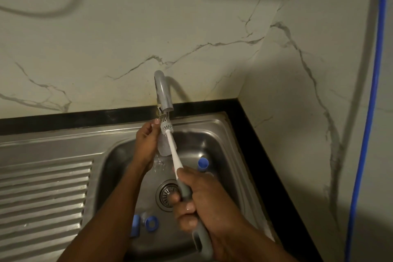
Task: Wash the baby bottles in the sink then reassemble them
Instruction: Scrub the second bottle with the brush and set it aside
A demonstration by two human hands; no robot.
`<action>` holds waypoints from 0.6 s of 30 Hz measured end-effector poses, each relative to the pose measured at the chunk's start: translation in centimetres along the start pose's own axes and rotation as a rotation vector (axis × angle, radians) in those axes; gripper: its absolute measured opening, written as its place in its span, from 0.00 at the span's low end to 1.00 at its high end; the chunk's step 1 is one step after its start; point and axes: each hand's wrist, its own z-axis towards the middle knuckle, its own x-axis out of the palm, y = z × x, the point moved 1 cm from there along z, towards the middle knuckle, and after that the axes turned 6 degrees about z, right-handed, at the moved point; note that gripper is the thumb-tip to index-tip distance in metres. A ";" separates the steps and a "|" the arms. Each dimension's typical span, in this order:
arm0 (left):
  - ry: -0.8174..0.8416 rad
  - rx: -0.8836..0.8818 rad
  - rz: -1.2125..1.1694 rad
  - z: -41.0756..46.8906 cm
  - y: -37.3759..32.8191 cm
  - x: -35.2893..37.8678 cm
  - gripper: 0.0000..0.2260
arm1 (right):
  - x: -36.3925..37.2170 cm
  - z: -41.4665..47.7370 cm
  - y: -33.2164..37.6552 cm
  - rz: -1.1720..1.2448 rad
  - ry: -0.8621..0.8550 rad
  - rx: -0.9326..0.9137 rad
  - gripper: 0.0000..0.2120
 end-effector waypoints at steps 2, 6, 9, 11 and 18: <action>0.075 -0.037 -0.037 -0.2 0.2 0.1 0.13 | 0.0 0.7 0.3 0.042 -0.037 -0.003 0.09; 0.031 -0.073 -0.125 -1.0 0.4 0.4 0.16 | 0.4 1.8 0.7 0.157 -0.044 0.033 0.12; -0.081 -0.063 -0.183 -0.2 0.1 -0.2 0.15 | 0.5 0.3 -0.5 0.043 -0.007 0.033 0.10; -0.116 -0.035 -0.161 0.3 -0.4 -0.3 0.13 | 0.7 -0.2 -0.8 -0.022 0.005 0.007 0.09; -0.106 0.000 -0.019 0.1 0.2 0.0 0.17 | 1.1 0.6 -0.2 0.092 -0.033 0.024 0.10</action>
